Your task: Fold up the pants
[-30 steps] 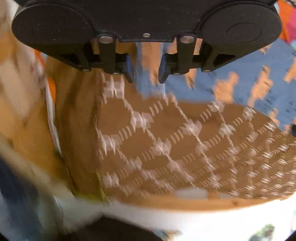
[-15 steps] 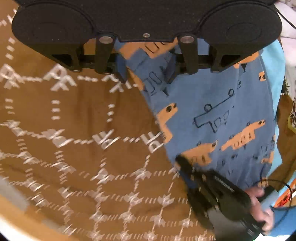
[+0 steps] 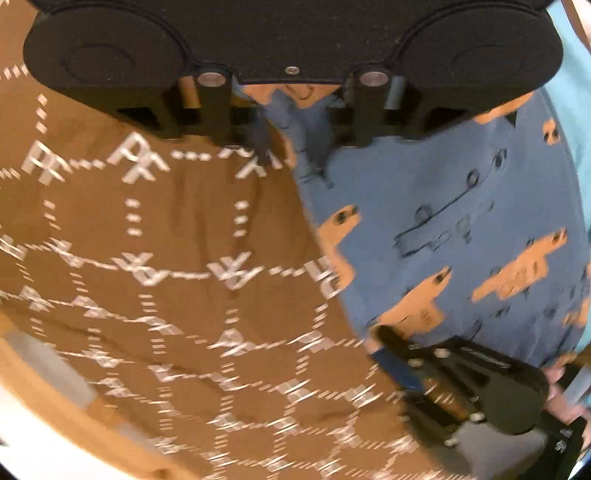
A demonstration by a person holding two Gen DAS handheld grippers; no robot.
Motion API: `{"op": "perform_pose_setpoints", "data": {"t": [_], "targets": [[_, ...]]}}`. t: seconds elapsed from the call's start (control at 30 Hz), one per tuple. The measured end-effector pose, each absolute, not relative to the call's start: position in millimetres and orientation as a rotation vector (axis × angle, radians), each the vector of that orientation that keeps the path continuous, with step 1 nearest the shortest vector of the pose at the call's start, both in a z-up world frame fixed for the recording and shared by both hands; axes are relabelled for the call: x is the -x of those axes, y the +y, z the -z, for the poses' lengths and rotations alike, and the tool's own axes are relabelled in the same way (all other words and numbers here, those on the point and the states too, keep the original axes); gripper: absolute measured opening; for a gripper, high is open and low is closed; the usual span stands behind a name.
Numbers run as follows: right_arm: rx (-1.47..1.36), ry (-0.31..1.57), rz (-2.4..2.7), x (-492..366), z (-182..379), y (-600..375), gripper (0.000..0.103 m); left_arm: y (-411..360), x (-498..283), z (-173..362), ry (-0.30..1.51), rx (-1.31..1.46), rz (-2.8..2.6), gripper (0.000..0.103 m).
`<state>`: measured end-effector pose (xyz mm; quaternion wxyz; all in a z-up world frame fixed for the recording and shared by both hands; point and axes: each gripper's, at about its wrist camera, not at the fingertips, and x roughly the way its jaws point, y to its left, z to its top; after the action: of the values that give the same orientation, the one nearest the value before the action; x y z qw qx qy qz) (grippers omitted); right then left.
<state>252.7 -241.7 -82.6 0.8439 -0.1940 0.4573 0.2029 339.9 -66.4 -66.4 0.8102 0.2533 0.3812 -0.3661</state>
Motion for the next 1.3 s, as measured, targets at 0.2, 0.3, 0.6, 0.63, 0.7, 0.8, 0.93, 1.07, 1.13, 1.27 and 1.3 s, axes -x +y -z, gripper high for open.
{"op": "perform_pose_setpoints", "data": {"t": [0.2, 0.3, 0.6, 0.63, 0.7, 0.8, 0.93, 1.07, 1.13, 1.27, 1.3], "targets": [[0.204, 0.83, -0.483, -212.5, 52.3, -239.9, 0.053, 19.5, -338.0, 31.2, 0.861, -0.53, 0.678, 0.056], [0.153, 0.827, -0.551, -194.5, 61.0, -214.7, 0.053, 69.7, -329.5, 19.5, 0.879, -0.519, 0.575, 0.056], [0.171, 0.818, -0.628, -169.3, 66.5, -168.6, 0.053, 135.1, -308.2, 15.3, 1.01, -0.257, 0.518, 0.06], [0.176, 0.819, -0.626, -168.7, 66.8, -169.6, 0.053, 132.3, -307.1, 16.6, 1.028, -0.247, 0.518, 0.062], [0.192, 0.823, -0.631, -166.7, 69.0, -168.3, 0.053, 130.9, -302.4, 17.2, 1.06, -0.229, 0.517, 0.068], [0.18, 0.829, -0.634, -161.9, 74.3, -169.7, 0.053, 134.0, -300.5, 20.7, 1.102, -0.177, 0.504, 0.072], [0.157, 0.841, -0.626, -161.6, 80.4, -171.0, 0.053, 130.9, -301.3, 26.5, 1.102, -0.187, 0.436, 0.041], [0.157, 0.843, -0.622, -158.3, 82.0, -171.3, 0.053, 119.1, -293.9, 22.9, 1.087, -0.261, 0.386, 0.014], [0.138, 0.842, -0.619, -156.1, 81.1, -173.2, 0.051, 112.3, -285.6, 12.0, 1.067, -0.325, 0.393, 0.013], [0.078, 0.866, -0.635, -152.3, 81.0, -177.4, 0.051, 106.9, -270.5, -11.3, 1.079, -0.452, 0.428, 0.013], [0.068, 0.882, -0.636, -152.4, 84.1, -177.2, 0.051, 107.6, -270.8, -12.9, 1.091, -0.464, 0.426, 0.013]]}}
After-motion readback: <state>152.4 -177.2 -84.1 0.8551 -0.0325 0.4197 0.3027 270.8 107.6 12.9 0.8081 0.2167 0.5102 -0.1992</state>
